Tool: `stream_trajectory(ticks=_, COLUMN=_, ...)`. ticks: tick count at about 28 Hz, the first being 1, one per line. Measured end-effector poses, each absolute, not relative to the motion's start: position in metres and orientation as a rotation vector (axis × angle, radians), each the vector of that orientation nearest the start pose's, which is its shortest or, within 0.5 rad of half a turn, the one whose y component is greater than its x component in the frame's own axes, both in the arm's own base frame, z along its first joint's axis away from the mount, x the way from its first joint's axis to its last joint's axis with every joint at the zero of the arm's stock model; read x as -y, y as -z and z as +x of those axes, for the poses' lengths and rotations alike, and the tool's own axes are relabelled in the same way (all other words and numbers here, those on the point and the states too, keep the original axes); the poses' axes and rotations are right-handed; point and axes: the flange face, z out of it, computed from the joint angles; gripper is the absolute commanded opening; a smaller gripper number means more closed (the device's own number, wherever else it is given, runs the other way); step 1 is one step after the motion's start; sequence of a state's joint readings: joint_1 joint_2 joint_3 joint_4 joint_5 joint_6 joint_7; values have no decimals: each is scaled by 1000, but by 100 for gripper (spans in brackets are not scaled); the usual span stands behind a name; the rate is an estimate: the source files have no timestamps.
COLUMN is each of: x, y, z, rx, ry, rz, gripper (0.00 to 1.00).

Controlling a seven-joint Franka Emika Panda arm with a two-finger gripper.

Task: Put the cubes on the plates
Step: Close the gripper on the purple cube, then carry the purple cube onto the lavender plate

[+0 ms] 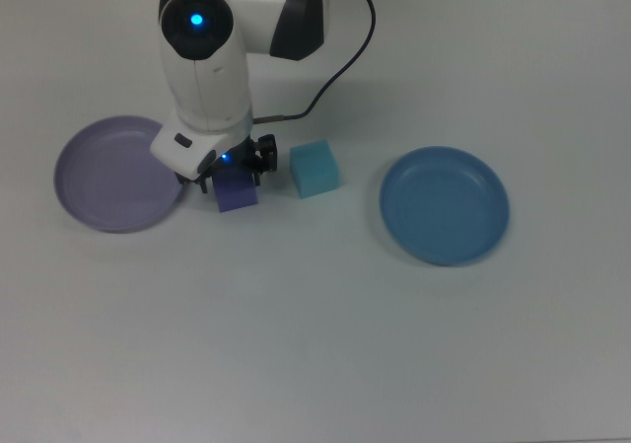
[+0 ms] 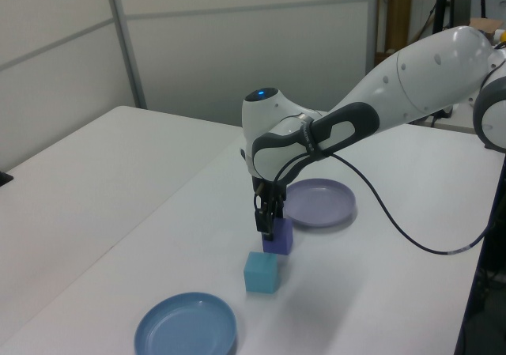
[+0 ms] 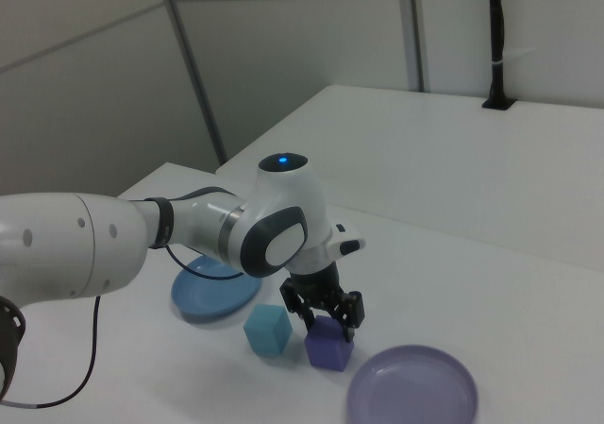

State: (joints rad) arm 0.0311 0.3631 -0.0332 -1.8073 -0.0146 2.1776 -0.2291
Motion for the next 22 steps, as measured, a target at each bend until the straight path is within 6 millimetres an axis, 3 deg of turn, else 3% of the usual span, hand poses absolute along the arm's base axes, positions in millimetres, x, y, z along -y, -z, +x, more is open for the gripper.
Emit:
stream_trajectory(ticks=1, x=-1, y=-344, z=642, rx=378, ry=7, rz=-3143, gripper=0)
stream_trajectory(ticks=8, x=-6, y=-349, z=643, rx=358, ry=22, rz=-3142, gripper=0)
stream_trajectory(ticks=13, x=-2, y=-372, z=645, rx=325, ry=49, rz=-3142, gripper=0)
stream_trajectory(ticks=17, x=24, y=-405, z=642, rx=281, ry=40, rz=-3146, gripper=0)
stream_trajectory(ticks=22, x=81, y=-430, z=634, rx=243, ry=68, rz=-3160, gripper=0)
